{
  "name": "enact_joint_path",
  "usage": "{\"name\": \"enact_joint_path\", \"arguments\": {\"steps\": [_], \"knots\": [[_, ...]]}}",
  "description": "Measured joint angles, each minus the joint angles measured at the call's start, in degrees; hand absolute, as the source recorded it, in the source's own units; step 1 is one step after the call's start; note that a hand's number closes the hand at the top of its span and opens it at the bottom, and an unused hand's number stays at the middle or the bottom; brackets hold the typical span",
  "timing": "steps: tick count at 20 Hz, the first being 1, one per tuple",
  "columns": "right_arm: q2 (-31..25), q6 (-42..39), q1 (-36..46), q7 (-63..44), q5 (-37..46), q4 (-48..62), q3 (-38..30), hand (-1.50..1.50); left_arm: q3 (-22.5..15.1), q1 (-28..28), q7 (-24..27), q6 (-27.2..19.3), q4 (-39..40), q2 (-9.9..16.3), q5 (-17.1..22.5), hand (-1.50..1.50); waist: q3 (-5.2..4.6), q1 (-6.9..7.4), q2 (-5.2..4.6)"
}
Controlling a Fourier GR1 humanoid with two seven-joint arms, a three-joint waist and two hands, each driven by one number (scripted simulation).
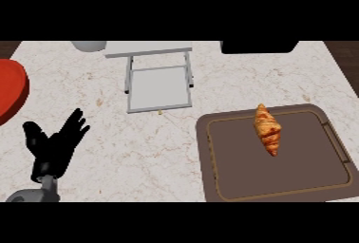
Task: Pick the croissant from the tray and place it in the tiered shelf
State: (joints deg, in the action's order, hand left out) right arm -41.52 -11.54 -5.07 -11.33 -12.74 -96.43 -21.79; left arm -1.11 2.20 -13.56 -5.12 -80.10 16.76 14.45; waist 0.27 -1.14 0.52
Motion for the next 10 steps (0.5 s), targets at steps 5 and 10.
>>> {"name": "enact_joint_path", "arguments": {"steps": [5, 10], "knots": [[-3.77, -3.9, 1.29, -10.97, -4.01, -7.54, 1.17, -1.5, -0.22, 0.62, -0.62, -0.35, 0.03, -0.78, -0.57, 0.0, -0.02, 0.63, -0.02], [-6.29, -1.71, 5.6, -24.94, -2.83, -13.93, 6.19, -1.5, -0.51, 1.38, -0.85, 0.0, 0.49, -1.14, -1.13, 0.0, -0.03, 1.35, -0.15]]}}
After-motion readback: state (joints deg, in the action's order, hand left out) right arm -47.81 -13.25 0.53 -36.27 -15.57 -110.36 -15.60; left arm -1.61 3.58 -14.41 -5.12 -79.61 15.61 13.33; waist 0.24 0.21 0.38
